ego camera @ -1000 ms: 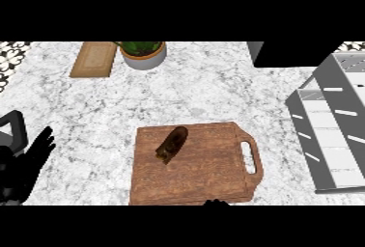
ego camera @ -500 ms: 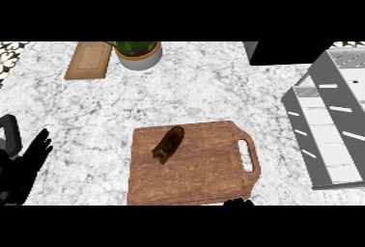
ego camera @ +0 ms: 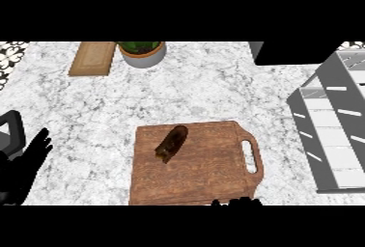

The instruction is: Pick the lemon from the cutting board and place it in the tiered basket

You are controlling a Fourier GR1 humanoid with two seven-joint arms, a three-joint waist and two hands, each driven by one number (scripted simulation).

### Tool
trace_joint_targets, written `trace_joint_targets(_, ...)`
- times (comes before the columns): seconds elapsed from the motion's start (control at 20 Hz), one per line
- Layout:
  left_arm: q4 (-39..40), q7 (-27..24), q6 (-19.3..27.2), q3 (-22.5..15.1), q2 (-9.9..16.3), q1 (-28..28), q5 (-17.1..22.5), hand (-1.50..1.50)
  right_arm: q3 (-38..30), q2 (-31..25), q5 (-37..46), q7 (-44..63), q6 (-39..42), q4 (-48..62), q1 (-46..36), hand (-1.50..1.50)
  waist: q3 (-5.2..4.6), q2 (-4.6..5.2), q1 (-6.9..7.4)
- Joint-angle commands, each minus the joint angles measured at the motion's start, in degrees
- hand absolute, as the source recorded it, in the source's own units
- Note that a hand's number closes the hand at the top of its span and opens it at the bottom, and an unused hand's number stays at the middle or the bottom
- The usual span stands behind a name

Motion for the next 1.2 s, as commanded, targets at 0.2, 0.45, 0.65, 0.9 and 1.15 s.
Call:
trace_joint_targets(0.2,-0.7,0.7,-0.7,-0.2,0.4,-1.5,0.3,0.00,-8.3,0.1,-9.0,-0.3,2.5,-17.6,-0.9,1.50,0.08,0.76,1.46)
trace_joint_targets(0.45,-1.6,0.0,0.7,-2.6,-1.9,-1.1,-1.8,0.00,-23.7,-4.0,-27.4,-3.6,11.1,-27.3,-7.7,1.50,0.15,1.03,3.37)
trace_joint_targets(0.65,0.6,1.6,-1.4,-1.4,0.0,-4.5,-0.3,0.00,-35.1,-3.9,-43.1,-5.3,6.8,-26.2,-12.3,1.50,0.29,1.54,3.78)
trace_joint_targets(0.9,-1.0,0.3,0.6,-2.9,-2.3,-2.1,-2.1,0.00,-48.8,-7.6,-58.0,-10.6,8.6,-18.8,-18.8,1.50,0.34,1.08,3.81)
trace_joint_targets(1.15,0.0,2.1,-0.1,-1.2,-1.1,-4.1,-1.0,0.00,-62.2,-12.5,-74.7,-23.4,10.7,-3.2,-25.0,1.50,0.25,0.66,2.70)
